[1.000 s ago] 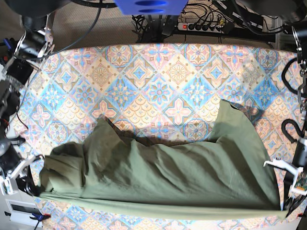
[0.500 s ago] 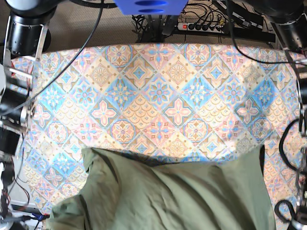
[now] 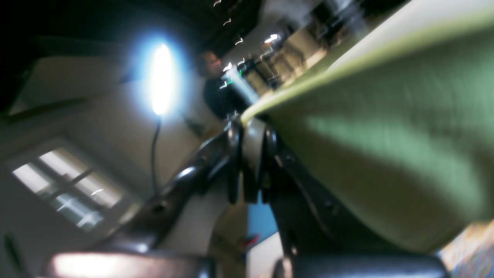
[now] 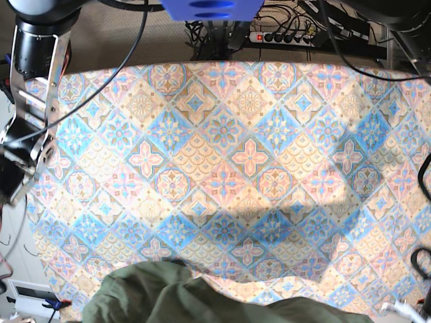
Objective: Layout the t-shirt on the table in an organized manner, then fold the t-shirt properly
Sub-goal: 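Swing the held shirt up and lay it flat across the table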
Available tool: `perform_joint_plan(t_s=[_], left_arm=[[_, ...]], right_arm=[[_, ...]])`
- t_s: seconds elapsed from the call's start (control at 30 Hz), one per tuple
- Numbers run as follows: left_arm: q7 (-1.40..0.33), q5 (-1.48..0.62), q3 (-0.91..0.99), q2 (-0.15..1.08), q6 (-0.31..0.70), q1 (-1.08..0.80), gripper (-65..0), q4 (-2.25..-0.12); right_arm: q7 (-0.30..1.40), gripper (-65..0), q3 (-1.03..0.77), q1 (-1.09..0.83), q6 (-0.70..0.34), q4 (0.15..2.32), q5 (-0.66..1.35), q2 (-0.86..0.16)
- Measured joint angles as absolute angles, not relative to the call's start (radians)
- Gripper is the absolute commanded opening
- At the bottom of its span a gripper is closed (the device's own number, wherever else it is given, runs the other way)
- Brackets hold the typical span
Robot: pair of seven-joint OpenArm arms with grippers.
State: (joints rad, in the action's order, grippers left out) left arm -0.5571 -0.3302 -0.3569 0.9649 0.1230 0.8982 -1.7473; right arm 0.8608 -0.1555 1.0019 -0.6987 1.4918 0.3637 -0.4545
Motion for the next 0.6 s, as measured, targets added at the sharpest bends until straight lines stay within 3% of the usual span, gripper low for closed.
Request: perform_joint_plan(t_s=[0.2,0.37,0.6], left_arm=[[-0.566,-0.342,-0.059,1.014,0.144,0.412,-65.0,-1.968],[-0.532,-0.339,0.308,1.008,0.135,-0.052,-65.0,-2.082],[-0.45,-0.333,0.403,0.978,0.154,-0.336,-65.0,-2.08]], right_arm=[[0.966,-64.3,-0.215,0.724,-0.703,1.695,0.432,-0.419],[0.962,-64.3,-0.315,0.402,-0.708,1.912,0.465,-0.43],[0.968,-64.3,-0.458,0.14,-0.71,1.941,0.611,-0.422]])
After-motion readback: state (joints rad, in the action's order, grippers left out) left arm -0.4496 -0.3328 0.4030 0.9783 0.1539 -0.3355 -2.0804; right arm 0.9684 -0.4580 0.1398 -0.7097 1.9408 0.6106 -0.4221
